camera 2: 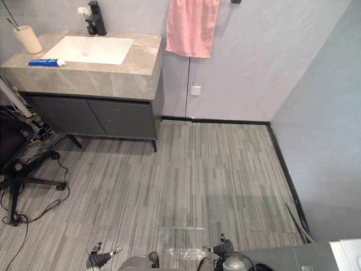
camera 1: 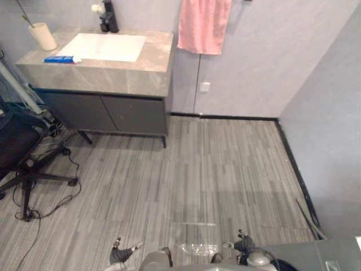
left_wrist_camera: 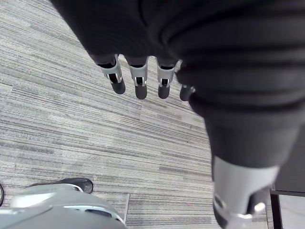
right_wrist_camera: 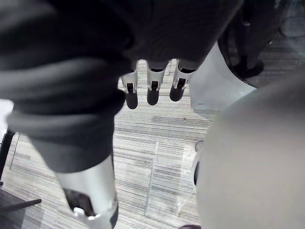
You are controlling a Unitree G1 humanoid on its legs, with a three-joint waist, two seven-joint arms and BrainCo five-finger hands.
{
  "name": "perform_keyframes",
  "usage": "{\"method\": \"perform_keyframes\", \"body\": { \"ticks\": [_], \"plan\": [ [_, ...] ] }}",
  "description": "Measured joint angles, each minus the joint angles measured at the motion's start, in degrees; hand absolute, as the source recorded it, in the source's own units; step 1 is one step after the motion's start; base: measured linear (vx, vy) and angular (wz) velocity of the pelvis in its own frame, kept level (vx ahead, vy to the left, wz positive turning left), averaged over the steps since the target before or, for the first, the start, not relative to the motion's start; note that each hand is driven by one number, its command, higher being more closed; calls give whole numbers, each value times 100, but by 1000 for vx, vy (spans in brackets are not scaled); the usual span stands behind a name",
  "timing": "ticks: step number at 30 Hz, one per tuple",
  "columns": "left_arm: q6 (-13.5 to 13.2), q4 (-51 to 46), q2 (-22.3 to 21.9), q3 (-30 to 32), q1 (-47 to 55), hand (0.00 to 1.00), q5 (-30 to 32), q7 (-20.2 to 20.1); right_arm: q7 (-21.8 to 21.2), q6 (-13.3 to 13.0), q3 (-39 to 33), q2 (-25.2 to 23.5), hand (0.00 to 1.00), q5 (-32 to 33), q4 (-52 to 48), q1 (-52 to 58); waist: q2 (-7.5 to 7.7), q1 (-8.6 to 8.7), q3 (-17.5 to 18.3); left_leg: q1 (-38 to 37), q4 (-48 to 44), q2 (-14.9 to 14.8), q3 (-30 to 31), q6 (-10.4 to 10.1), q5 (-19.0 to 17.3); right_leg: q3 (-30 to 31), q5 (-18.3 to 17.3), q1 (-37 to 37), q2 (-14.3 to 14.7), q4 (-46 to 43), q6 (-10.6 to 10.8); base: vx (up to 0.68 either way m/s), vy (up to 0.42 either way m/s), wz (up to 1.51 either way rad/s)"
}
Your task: Pick up the laundry basket with both hands and put the clothes into the washing machine.
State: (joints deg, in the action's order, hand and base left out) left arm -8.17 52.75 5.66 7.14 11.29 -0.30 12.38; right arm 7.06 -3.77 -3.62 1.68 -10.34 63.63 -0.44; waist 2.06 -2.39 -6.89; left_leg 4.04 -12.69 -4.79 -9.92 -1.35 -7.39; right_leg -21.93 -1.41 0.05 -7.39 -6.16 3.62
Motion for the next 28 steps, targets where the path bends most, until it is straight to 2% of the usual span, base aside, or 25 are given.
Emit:
{"method": "perform_keyframes", "body": {
  "ticks": [3,8,19,20,21,22,23,24,25,26,27,28],
  "plan": [
    [4,35,-10,22,40,0,-25,46,-2,-3,12,-12,0,3,28,108,81,0,155,-119,245,-28,-123,-81,73,88,125,90,137,344,-45,65,-51,-21],
    [5,135,-32,23,43,0,-145,37,4,-11,3,-12,0,9,22,165,71,9,224,-515,626,1,-293,-90,174,233,144,271,142,450,-25,35,-10,-15],
    [6,216,-72,-13,52,0,-424,19,-1,20,-10,-12,0,7,20,202,33,0,306,-894,1430,296,-389,51,636,328,300,275,38,585,35,-110,12,5],
    [795,-275,915,-1248,385,0,-3,-1208,-700,381,800,1405,0,988,-1517,1600,-256,157,666,711,-698,406,989,-60,-99,2387,-380,-1300,534,-1373,-189,-790,-190,86],
    [820,-26,774,-1272,280,0,-6,-1210,-598,422,729,1209,0,1026,-1207,1461,-224,170,562,970,-1483,466,1031,-4,-109,2474,-547,-1658,494,-2325,-32,-762,-212,89],
    [846,34,702,-1136,307,0,-54,-1104,-569,420,681,1188,0,1046,-1114,1462,-127,166,508,1069,-1694,495,1034,26,-266,2480,-711,-1758,445,-2613,9,-141,-2,11],
    [890,85,650,-1134,366,0,-53,-1097,-557,437,676,1109,0,1047,-1019,1512,-123,175,517,1138,-1852,536,1018,50,-420,2494,-909,-1862,397,-2830,60,-118,-13,10],
    [919,113,586,-1185,397,0,-51,-1099,-546,441,685,1071,0,1045,-968,1550,-76,165,598,1082,-1553,567,1023,59,-402,2506,-866,-1821,376,-2548,99,-141,1,5],
    [760,202,504,-1102,420,0,-181,-913,-412,390,585,1006,0,778,-814,1479,-72,145,607,914,-992,535,992,83,-235,2463,-811,-1648,379,-1976,104,-71,4,-1],
    [598,236,403,-951,451,0,-281,-724,-303,365,442,917,0,558,-657,1402,-131,151,634,789,-496,444,930,83,-99,2331,-805,-1447,409,-1363,94,5,11,5],
    [262,236,151,-695,445,0,-421,-464,-126,282,114,819,0,298,-468,1189,-318,144,617,932,-607,30,722,88,-197,1777,-814,-1458,479,-1807,-163,-51,-1,20],
    [127,165,107,-489,410,0,-518,-340,-70,263,6,729,0,159,-331,1137,-301,173,565,852,-115,-44,513,-57,73,1505,-892,-1240,417,-1810,-65,-51,-1,19]
  ]
}}
